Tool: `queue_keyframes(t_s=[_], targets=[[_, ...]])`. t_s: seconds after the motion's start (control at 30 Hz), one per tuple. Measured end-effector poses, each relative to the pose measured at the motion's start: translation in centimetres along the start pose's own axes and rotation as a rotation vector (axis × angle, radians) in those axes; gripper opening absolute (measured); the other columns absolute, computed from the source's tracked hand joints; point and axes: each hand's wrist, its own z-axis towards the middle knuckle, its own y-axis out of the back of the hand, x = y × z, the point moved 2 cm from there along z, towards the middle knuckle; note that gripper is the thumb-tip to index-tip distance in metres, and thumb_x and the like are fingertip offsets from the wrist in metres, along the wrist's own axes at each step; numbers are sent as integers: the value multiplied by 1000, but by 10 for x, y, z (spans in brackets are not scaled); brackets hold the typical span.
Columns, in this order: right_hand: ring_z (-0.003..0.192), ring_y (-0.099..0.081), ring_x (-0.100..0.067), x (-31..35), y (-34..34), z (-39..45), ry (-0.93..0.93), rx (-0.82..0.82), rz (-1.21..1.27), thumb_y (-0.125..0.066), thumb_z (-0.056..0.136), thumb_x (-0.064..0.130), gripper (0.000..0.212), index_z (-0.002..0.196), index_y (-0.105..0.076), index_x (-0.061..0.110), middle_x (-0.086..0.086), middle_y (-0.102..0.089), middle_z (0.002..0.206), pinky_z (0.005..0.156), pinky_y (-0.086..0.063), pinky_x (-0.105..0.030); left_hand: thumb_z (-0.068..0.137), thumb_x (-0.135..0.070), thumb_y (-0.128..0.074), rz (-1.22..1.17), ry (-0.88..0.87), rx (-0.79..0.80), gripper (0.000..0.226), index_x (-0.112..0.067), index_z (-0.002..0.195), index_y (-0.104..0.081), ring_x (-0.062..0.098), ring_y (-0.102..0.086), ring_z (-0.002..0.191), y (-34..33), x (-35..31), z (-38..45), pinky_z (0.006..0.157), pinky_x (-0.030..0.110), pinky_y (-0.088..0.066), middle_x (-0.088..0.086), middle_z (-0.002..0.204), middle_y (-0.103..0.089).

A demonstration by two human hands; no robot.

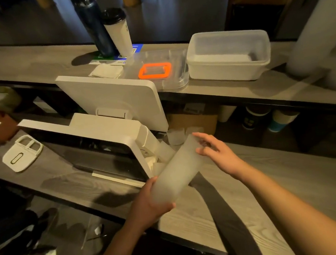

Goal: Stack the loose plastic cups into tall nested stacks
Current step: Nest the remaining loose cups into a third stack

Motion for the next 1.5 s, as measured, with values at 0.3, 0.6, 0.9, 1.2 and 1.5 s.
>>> queue_keyframes(t_s=[0.3, 0.6, 0.9, 1.2, 1.5], targets=[[145, -27, -10, -20, -30, 4, -56, -127, 52, -22, 103, 57, 55, 154, -30, 37, 9, -31, 159, 122, -19, -37, 65, -39, -87, -53, 43, -3, 88, -33, 139, -40, 14, -54, 111, -7, 14, -4, 83, 30, -49, -7, 127, -51], [139, -38, -28, -56, -39, 55, -142, -92, -654, -68, 87, 52, 81, 154, -27, 33, -9, -33, 153, 110, -43, -44, 71, -32, -86, -128, 123, -48, 85, -29, 142, -38, 12, -51, 107, -6, 27, -9, 74, 24, -46, -9, 120, -49], [138, -31, -29, -68, -50, 76, -138, -45, -963, -74, 84, 42, 82, 150, -27, 30, -10, -28, 148, 111, -39, -44, 45, -61, -78, -146, 146, -60, 102, -36, 137, -42, 16, -57, 112, -1, 29, -5, 95, 45, -53, -9, 125, -56], [132, -46, -21, -66, -23, 44, -157, -332, -328, -73, 86, 33, 77, 150, -33, 19, -3, -45, 147, 104, -45, -35, 48, -54, -80, -163, 119, -33, 91, -40, 130, -43, 9, -57, 108, 2, 29, 0, 91, 40, -54, -14, 120, -56], [113, -60, -10, -16, 13, 7, -33, -183, 316, -47, 102, 39, 34, 135, -45, 47, 12, -58, 129, 92, -52, -34, 63, -43, -85, -46, 20, 38, 83, -41, 133, -40, 3, -55, 104, 4, 21, 11, 79, 25, -50, -20, 117, -52]])
